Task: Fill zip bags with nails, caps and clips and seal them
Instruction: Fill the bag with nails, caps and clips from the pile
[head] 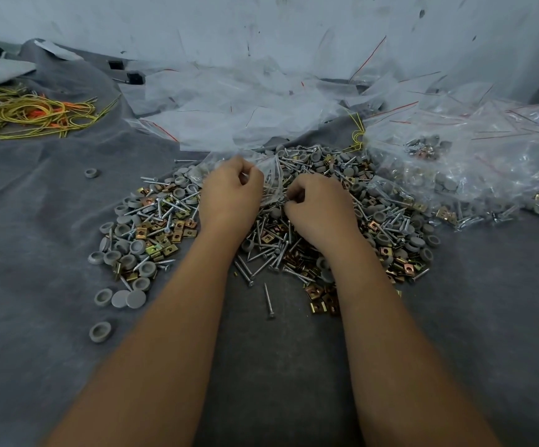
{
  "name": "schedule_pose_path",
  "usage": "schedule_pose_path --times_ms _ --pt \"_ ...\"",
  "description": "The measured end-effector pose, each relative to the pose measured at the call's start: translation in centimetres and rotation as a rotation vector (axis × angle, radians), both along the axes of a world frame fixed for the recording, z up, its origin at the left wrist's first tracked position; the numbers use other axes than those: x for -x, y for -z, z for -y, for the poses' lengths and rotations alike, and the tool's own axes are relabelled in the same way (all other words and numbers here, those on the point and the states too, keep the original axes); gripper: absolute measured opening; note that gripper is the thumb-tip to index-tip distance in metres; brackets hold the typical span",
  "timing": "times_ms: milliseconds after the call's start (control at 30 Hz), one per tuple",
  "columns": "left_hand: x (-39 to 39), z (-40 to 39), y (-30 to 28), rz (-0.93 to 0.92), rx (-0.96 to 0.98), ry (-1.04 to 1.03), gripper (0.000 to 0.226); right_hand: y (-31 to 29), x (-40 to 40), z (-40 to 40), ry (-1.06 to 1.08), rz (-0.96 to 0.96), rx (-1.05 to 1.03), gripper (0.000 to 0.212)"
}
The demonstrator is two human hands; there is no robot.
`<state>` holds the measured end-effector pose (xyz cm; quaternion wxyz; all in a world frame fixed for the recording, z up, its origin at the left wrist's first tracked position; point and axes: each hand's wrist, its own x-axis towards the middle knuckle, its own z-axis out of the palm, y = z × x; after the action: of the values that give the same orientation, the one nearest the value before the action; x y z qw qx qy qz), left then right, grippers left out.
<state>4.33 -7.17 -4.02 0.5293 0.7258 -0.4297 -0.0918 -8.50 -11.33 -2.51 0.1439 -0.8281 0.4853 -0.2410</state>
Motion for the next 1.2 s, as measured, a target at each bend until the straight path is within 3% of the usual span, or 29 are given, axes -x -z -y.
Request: schedule_pose_path --times_ms 133,300,533,667,733,933,1100,1200 --pt "-0.1 0.0 0.0 0.013 -0.004 -0.002 0.019 -0.2 0.1 -0.1 0.033 0.173 -0.039 0.009" --pt "0.0 0.0 0.0 0.005 -0.001 0.002 0.019 -0.3 -0.1 -0.4 0.039 0.198 0.002 0.004" --pt "0.0 -0.2 -0.1 -0.032 0.010 0.049 0.018 -0.6 0.1 -0.3 0.124 0.435 0.049 0.005" --pt "0.0 -0.2 -0.1 -0.035 0.001 0.075 0.020 -1.1 -0.1 -0.7 -0.018 0.643 0.008 0.014" --pt "0.0 -0.2 0.0 -0.051 0.014 0.083 0.020 -1.0 -0.4 -0.9 -0.112 0.618 0.013 0.013" --pt "0.2 -0.1 -0.1 -0.097 0.080 0.053 0.021 0.1 -0.8 -0.1 -0.128 0.254 0.040 0.014" --pt "0.1 0.0 0.0 -0.109 0.100 0.041 0.021 0.1 -0.8 0.0 -0.151 0.199 0.023 0.021" --pt "0.0 0.1 0.1 -0.076 0.110 -0.004 0.021 -0.3 -0.7 -0.2 -0.123 0.345 0.002 0.028"
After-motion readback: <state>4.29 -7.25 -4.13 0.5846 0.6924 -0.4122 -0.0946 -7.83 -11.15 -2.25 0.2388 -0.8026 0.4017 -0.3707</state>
